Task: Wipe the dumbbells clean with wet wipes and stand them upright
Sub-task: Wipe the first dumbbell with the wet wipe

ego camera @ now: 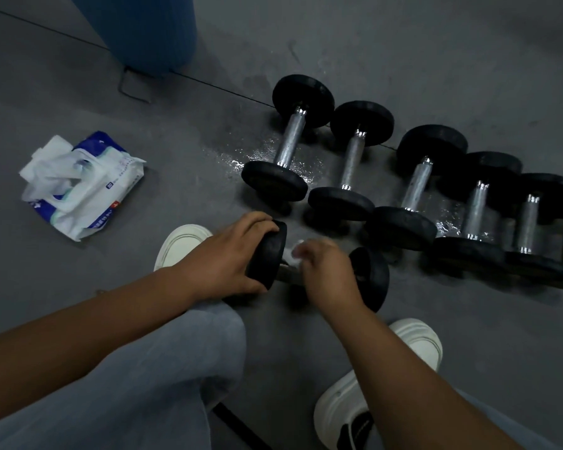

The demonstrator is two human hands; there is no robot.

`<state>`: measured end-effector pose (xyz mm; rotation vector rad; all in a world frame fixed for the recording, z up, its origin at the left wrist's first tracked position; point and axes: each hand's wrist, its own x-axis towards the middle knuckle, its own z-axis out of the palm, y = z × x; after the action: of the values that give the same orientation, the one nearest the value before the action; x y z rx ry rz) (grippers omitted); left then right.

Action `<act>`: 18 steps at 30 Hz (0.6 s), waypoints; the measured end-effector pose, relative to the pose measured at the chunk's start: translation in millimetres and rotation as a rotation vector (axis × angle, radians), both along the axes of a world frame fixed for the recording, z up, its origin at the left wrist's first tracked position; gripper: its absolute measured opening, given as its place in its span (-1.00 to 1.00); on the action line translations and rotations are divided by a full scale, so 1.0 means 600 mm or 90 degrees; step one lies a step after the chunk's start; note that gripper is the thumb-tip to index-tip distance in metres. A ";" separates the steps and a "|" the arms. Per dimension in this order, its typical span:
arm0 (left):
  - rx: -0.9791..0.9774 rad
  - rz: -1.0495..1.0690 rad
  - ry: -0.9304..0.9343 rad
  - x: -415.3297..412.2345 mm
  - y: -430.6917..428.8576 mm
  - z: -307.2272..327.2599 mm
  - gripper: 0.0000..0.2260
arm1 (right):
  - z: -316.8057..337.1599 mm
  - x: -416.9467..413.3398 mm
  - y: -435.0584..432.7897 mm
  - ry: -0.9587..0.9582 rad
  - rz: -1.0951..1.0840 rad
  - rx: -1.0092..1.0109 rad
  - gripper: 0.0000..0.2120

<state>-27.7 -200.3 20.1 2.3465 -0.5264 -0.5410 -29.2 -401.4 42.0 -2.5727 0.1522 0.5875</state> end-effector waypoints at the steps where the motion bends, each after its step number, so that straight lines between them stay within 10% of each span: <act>1: 0.000 0.002 0.001 -0.001 0.000 0.000 -0.07 | -0.002 0.007 -0.009 -0.029 -0.043 0.006 -0.73; 4: -0.001 0.001 0.003 0.001 0.000 0.002 -0.06 | -0.006 -0.004 -0.014 0.010 0.000 -0.158 -0.69; 18: -0.034 0.048 0.057 0.020 0.002 -0.006 -0.05 | 0.011 -0.002 0.010 -0.088 -0.086 0.057 -0.71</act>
<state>-16.0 -199.3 16.4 2.2700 -0.4049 -0.5876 -30.5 -395.6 48.6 -2.4823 0.2441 0.3574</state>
